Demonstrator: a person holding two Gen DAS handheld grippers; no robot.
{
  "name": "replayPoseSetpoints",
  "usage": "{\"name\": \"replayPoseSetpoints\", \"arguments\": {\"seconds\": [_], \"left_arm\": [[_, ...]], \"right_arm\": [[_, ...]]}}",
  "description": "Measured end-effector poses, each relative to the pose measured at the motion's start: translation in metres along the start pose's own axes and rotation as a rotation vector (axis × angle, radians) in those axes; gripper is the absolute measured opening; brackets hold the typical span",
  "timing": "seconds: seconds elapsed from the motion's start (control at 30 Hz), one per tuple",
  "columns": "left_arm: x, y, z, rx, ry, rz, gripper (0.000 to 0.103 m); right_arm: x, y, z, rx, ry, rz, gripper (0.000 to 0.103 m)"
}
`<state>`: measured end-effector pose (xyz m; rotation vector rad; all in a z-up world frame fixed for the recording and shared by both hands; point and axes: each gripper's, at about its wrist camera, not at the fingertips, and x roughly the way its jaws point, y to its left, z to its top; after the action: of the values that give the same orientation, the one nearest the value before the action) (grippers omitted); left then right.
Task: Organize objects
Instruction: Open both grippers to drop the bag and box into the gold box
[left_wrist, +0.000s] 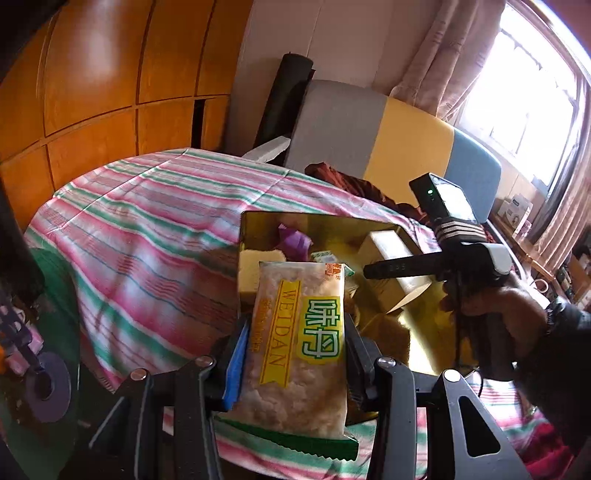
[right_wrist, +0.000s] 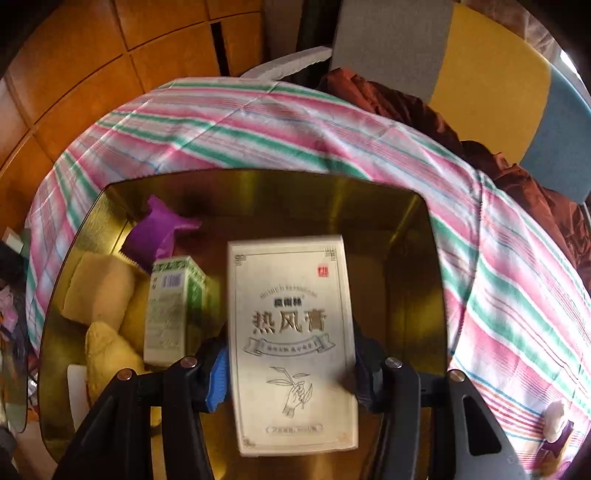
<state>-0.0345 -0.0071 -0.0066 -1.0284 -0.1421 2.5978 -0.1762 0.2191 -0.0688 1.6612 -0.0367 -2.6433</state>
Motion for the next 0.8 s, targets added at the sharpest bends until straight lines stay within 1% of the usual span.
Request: {"name": "replayPoseSetpoints", "arguments": {"seconds": [0.07,0.1,0.13,0.23,0.37,0.43,0.53,0.7,0.8], "left_arm": [[0.001,-0.005,0.004,0.013,-0.001,-0.008,0.046],[0.003,-0.007,0.006,0.018,-0.001,-0.012,0.046],[0.005,-0.009,0.008,0.024,0.001,-0.013,0.046],[0.018,-0.015,0.018,0.035,0.019,-0.033,0.046],[0.044,-0.022,0.038,0.0,0.068,-0.078,0.046],[0.06,-0.032,0.051,0.004,0.092,-0.096,0.046],[0.089,-0.042,0.069,-0.014,0.129,-0.118,0.046],[0.134,-0.056,0.089,-0.043,0.182,-0.112,0.045],[0.147,-0.059,0.093,-0.062,0.198,-0.103,0.046]], "right_arm": [[-0.008,-0.005,-0.001,0.021,-0.031,0.036,0.063],[-0.013,-0.007,-0.001,0.027,-0.05,0.051,0.074],[-0.021,-0.009,-0.003,0.035,-0.076,0.057,0.08],[-0.044,-0.021,-0.016,0.076,-0.132,0.074,0.08],[-0.069,-0.037,-0.038,0.125,-0.178,0.058,0.08],[-0.079,-0.043,-0.05,0.137,-0.19,0.036,0.081],[-0.091,-0.049,-0.069,0.144,-0.197,0.015,0.081],[-0.099,-0.058,-0.091,0.151,-0.19,-0.012,0.081],[-0.102,-0.063,-0.099,0.163,-0.194,-0.013,0.081]]}}
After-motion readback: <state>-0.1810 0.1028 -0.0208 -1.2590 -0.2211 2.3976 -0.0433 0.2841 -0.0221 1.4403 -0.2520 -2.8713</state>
